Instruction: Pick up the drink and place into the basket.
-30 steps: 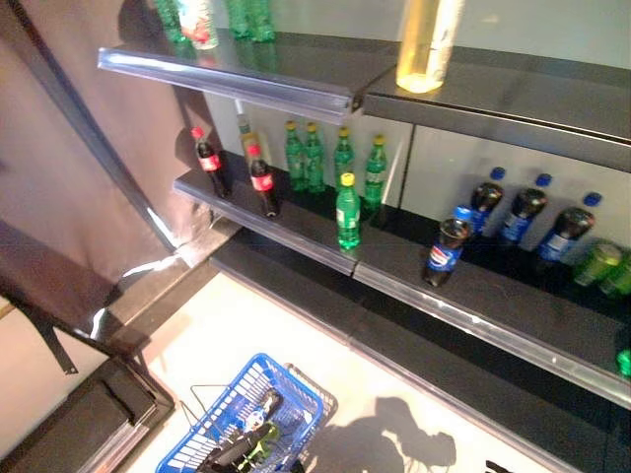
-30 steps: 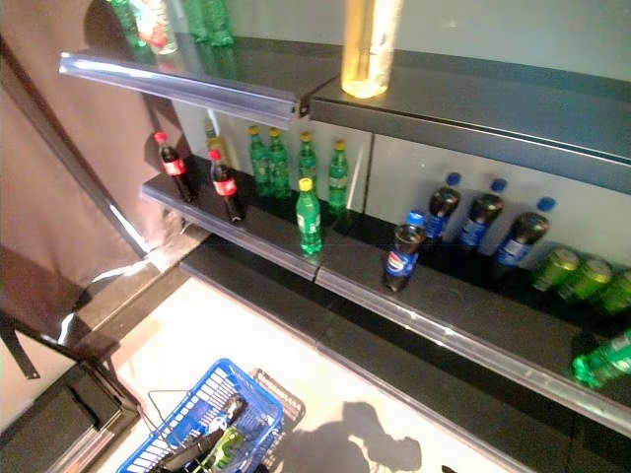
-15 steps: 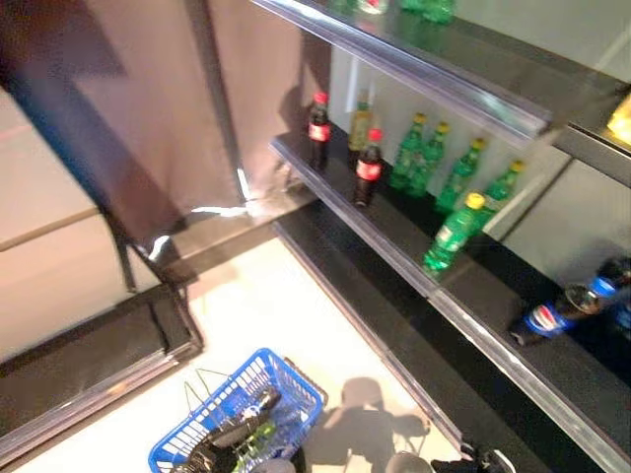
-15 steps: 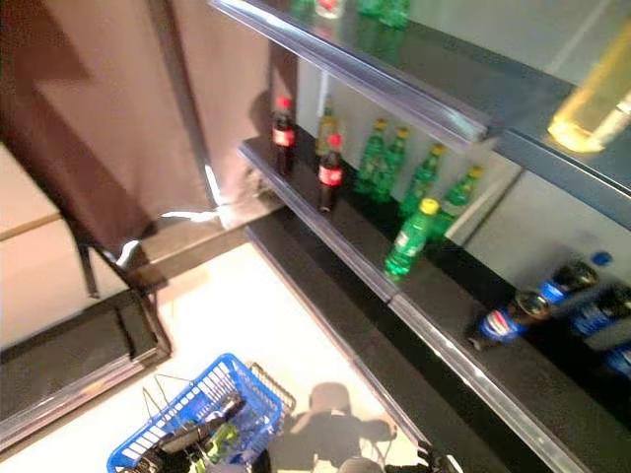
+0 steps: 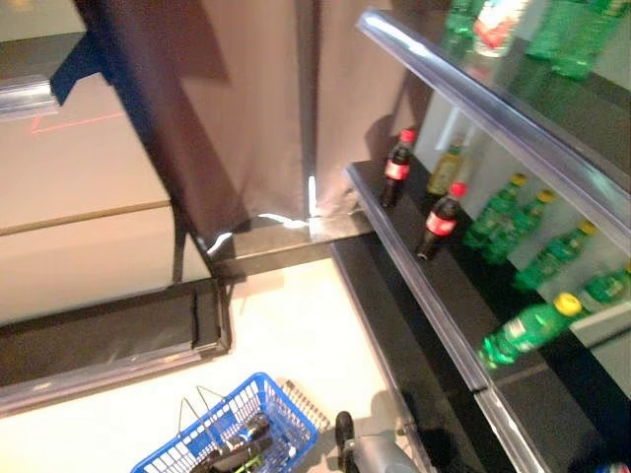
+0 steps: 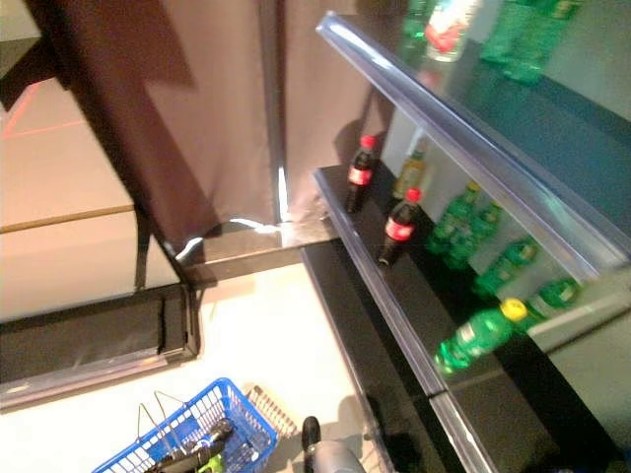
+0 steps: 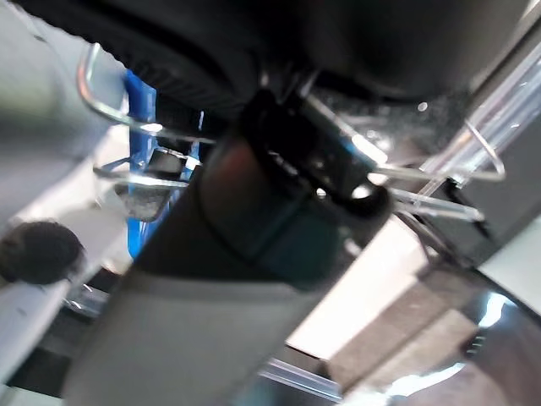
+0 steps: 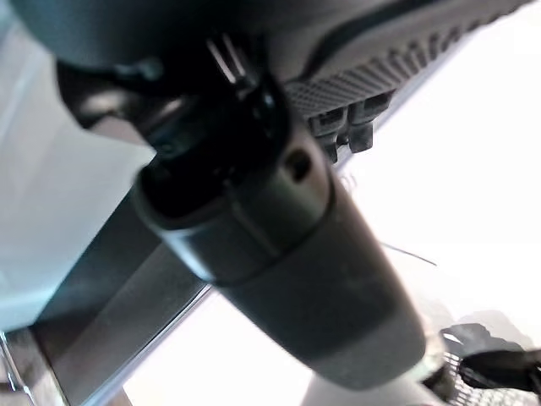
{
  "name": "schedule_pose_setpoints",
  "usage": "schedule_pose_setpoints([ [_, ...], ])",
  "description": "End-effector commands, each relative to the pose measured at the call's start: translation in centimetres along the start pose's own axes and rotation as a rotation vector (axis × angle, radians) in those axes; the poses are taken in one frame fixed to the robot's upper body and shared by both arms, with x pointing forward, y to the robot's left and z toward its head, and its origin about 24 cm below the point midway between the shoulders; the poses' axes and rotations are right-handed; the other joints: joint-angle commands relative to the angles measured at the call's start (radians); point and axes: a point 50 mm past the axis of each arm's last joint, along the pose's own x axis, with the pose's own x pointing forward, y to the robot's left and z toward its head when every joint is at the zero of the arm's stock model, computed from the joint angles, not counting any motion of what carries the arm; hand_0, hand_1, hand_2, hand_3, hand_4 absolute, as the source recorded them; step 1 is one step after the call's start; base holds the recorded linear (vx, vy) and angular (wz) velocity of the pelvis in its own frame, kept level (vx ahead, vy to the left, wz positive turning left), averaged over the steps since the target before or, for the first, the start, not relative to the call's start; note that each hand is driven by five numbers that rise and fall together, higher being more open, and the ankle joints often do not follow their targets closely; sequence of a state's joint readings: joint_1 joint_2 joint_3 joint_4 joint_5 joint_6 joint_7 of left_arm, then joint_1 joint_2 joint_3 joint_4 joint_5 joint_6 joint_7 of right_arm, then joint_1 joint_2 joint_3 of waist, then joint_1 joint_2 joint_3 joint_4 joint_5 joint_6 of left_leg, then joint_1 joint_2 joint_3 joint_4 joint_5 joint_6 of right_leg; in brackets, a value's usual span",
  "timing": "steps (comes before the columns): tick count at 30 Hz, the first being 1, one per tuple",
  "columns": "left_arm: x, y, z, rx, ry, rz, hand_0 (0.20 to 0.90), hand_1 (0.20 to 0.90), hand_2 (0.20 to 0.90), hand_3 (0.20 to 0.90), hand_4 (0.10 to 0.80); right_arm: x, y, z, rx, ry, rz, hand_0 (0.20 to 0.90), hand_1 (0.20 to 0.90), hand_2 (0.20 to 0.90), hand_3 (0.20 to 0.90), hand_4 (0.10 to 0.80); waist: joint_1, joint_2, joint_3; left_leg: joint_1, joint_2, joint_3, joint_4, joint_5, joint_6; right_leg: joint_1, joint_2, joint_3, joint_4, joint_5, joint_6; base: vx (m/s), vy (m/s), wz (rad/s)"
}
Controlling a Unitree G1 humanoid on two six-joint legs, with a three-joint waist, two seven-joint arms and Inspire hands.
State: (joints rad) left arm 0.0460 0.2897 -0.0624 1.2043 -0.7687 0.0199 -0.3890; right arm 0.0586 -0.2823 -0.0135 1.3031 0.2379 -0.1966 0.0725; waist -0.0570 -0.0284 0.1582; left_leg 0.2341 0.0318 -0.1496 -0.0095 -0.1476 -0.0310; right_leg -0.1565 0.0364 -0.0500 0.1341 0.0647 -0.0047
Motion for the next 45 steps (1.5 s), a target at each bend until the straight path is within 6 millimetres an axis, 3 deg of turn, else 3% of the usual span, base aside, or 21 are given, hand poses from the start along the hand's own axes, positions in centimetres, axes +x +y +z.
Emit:
schedule_pose_setpoints([
  [1, 1.0, -5.4, 6.2, 0.118, -0.253, -0.337, 0.300, 0.300, 0.300, 0.200, 0.100, 0.0, -1.9, 1.7, -0.023, -0.085, -0.058, 0.900, 0.900, 0.900, 0.900, 0.800, -0.013, -0.014, -0.038, -0.016, -0.169, 0.081, 0.064, -0.051, 0.091, 0.024, -0.023, 0.033, -0.040, 0.017, 0.098, 0.233, -0.142, 0.14],
  [6, 1.1, -6.2, 6.9, 0.104, -0.273, -0.362, 0.300, 0.300, 0.300, 0.200, 0.100, 0.1, -1.9, 2.4, -0.047, -0.108, -0.051, 0.900, 0.900, 0.900, 0.900, 0.800, -0.004, -0.021, -0.043, -0.056, -0.144, 0.128, 0.177, -0.042, 0.052, 0.091, -0.038, 0.016, -0.075, -0.008, 0.078, 0.123, -0.098, 0.13],
  [8, 1.1, -6.4, 7.0, 0.104, -0.276, -0.368, 0.300, 0.300, 0.300, 0.200, 0.100, 0.1, -1.9, 2.5, -0.048, -0.110, -0.053, 0.900, 0.900, 0.900, 0.900, 0.800, -0.001, -0.022, -0.042, -0.075, -0.136, 0.133, 0.223, -0.016, 0.037, 0.101, -0.039, 0.007, -0.079, -0.015, 0.071, 0.050, -0.088, 0.11],
  [9, 1.2, -6.8, 7.2, 0.107, -0.280, -0.376, 0.300, 0.300, 0.300, 0.200, 0.100, 0.1, -2.0, 2.7, -0.038, -0.115, -0.062, 0.900, 0.900, 0.900, 0.900, 0.800, 0.009, -0.026, -0.035, -0.123, -0.129, 0.141, 0.306, 0.026, 0.017, 0.119, -0.047, -0.009, -0.083, -0.025, 0.062, 0.064, -0.149, 0.20],
  [10, 1.2, -7.2, 7.4, 0.114, -0.279, -0.385, 0.300, 0.300, 0.300, 0.200, 0.100, 0.1, -2.2, 2.9, -0.027, -0.119, -0.071, 0.900, 0.900, 0.900, 0.900, 0.800, 0.016, -0.032, -0.025, -0.175, -0.114, 0.181, 0.383, 0.056, -0.006, 0.139, -0.058, -0.025, -0.086, -0.035, 0.055, 0.062, -0.148, 0.20],
  [11, 1.2, -7.2, 7.5, 0.115, -0.279, -0.386, 0.300, 0.300, 0.300, 0.200, 0.100, 0.1, -2.2, 2.9, -0.026, -0.119, -0.071, 0.900, 0.900, 0.900, 0.900, 0.800, 0.016, -0.032, -0.025, -0.183, -0.111, 0.185, 0.393, 0.060, -0.009, 0.140, -0.058, -0.026, -0.086, -0.035, 0.054, 0.065, -0.106, 0.36],
  [12, 1.3, -7.5, 7.7, 0.132, -0.273, -0.395, 0.300, 0.300, 0.300, 0.200, 0.100, 0.1, -2.5, 3.0, -0.006, -0.121, -0.084, 0.900, 0.900, 0.900, 0.900, 0.800, 0.020, -0.039, -0.012, -0.230, -0.055, 0.250, 0.411, 0.081, -0.022, 0.167, -0.071, -0.037, -0.090, -0.047, 0.050, 0.078, -0.039, 0.37],
  [13, 1.3, -7.7, 7.8, 0.134, -0.274, -0.397, 0.300, 0.300, 0.300, 0.200, 0.100, 0.1, -2.5, 3.1, -0.003, -0.122, -0.085, 0.900, 0.900, 0.900, 0.900, 0.800, 0.021, -0.037, -0.006, -0.234, -0.037, 0.273, 0.373, 0.079, -0.018, 0.177, -0.071, -0.036, -0.088, -0.057, 0.052, 0.124, -0.007, 0.34],
  [15, 1.3, -7.7, 7.8, 0.118, -0.288, -0.392, 0.300, 0.300, 0.300, 0.200, 0.100, 0.2, -2.6, 3.5, -0.020, -0.123, -0.080, 0.900, 0.900, 0.900, 0.900, 0.800, 0.027, -0.024, -0.001, -0.225, -0.044, 0.279, 0.258, 0.057, -0.001, 0.183, -0.063, -0.021, -0.087, -0.072, 0.060, 0.164, 0.094, 0.08],
  [16, 1.2, -7.6, 7.9, 0.102, -0.297, -0.392, 0.300, 0.300, 0.300, 0.200, 0.100, 0.3, -2.5, 3.6, -0.033, -0.121, -0.077, 0.900, 0.900, 0.900, 0.900, 0.800, 0.033, -0.005, 0.000, -0.221, -0.025, 0.275, 0.124, 0.093, -0.012, 0.192, -0.044, -0.004, -0.089, -0.082, 0.065, 0.165, 0.112, -0.07],
  [17, 1.2, -7.6, 7.9, 0.100, -0.298, -0.392, 0.300, 0.300, 0.300, 0.200, 0.100, 0.3, -2.5, 3.6, -0.034, -0.121, -0.078, 0.900, 0.900, 0.900, 0.900, 0.800, 0.035, -0.004, 0.002, -0.216, -0.022, 0.276, 0.104, 0.103, -0.014, 0.197, -0.042, 0.000, -0.089, -0.085, 0.066, 0.170, 0.113, -0.08],
  [20, 1.1, -7.6, 7.8, 0.101, -0.298, -0.406, 0.300, 0.300, 0.300, 0.200, 0.100, 0.1, -2.7, 3.2, -0.016, -0.122, -0.088, 0.900, 0.900, 0.900, 0.900, 0.800, 0.060, 0.013, 0.016, -0.261, 0.024, 0.234, 0.001, 0.219, -0.061, 0.242, -0.020, 0.037, -0.096, -0.112, 0.062, 0.170, 0.089, -0.05],
  [22, 1.0, -7.4, 7.6, 0.100, -0.296, -0.410, 0.300, 0.300, 0.300, 0.200, 0.100, 0.1, -2.8, 3.0, -0.010, -0.123, -0.094, 0.900, 0.900, 0.900, 0.900, 0.800, 0.072, 0.015, 0.023, -0.288, 0.034, 0.206, 0.005, 0.244, -0.069, 0.260, -0.018, 0.057, -0.094, -0.125, 0.057, 0.159, 0.102, -0.11],
  [25, 0.8, -7.2, 7.6, 0.082, -0.300, -0.412, 0.300, 0.300, 0.300, 0.200, 0.100, 0.0, -3.0, 2.9, -0.020, -0.127, -0.101, 0.900, 0.900, 0.900, 0.900, 0.800, 0.078, 0.014, 0.026, -0.292, 0.016, 0.150, 0.032, 0.215, -0.051, 0.256, -0.026, 0.091, -0.062, -0.146, 0.056, 0.158, 0.203, -0.65],
  [31, 0.9, -7.1, 8.4, 0.073, -0.309, -0.412, 0.300, 0.300, 0.300, 0.200, 0.100, -0.4, -2.9, 1.3, -0.029, -0.105, -0.077, 0.900, 0.900, 0.900, 0.900, 0.800, 0.053, 0.004, 0.003, -0.215, -0.003, 0.160, 0.017, 0.164, -0.024, 0.243, -0.049, 0.065, -0.037, -0.151, 0.071, 0.132, 0.121, -0.29],
  [40, 1.0, -7.3, 9.1, 0.067, -0.324, -0.404, 0.300, 0.300, 0.300, 0.200, 0.100, -0.4, -1.6, 1.2, -0.036, -0.114, -0.045, 0.900, 0.900, 0.900, 0.900, 0.800, 0.037, -0.015, -0.008, -0.161, -0.008, 0.205, -0.029, 0.137, -0.002, 0.222, -0.065, 0.060, -0.061, -0.128, 0.093, 0.048, 0.021, -0.01],
  [45, 1.0, -7.4, 8.4, 0.086, -0.305, -0.404, 0.300, 0.300, 0.300, 0.200, 0.100, -0.4, -1.0, 0.7, -0.022, -0.106, -0.044, 0.900, 0.900, 0.900, 0.900, 0.800, 0.041, -0.028, -0.002, -0.162, -0.015, 0.217, -0.013, 0.113, 0.013, 0.209, -0.068, 0.056, -0.058, -0.124, 0.096, 0.001, -0.004, -0.01],
])
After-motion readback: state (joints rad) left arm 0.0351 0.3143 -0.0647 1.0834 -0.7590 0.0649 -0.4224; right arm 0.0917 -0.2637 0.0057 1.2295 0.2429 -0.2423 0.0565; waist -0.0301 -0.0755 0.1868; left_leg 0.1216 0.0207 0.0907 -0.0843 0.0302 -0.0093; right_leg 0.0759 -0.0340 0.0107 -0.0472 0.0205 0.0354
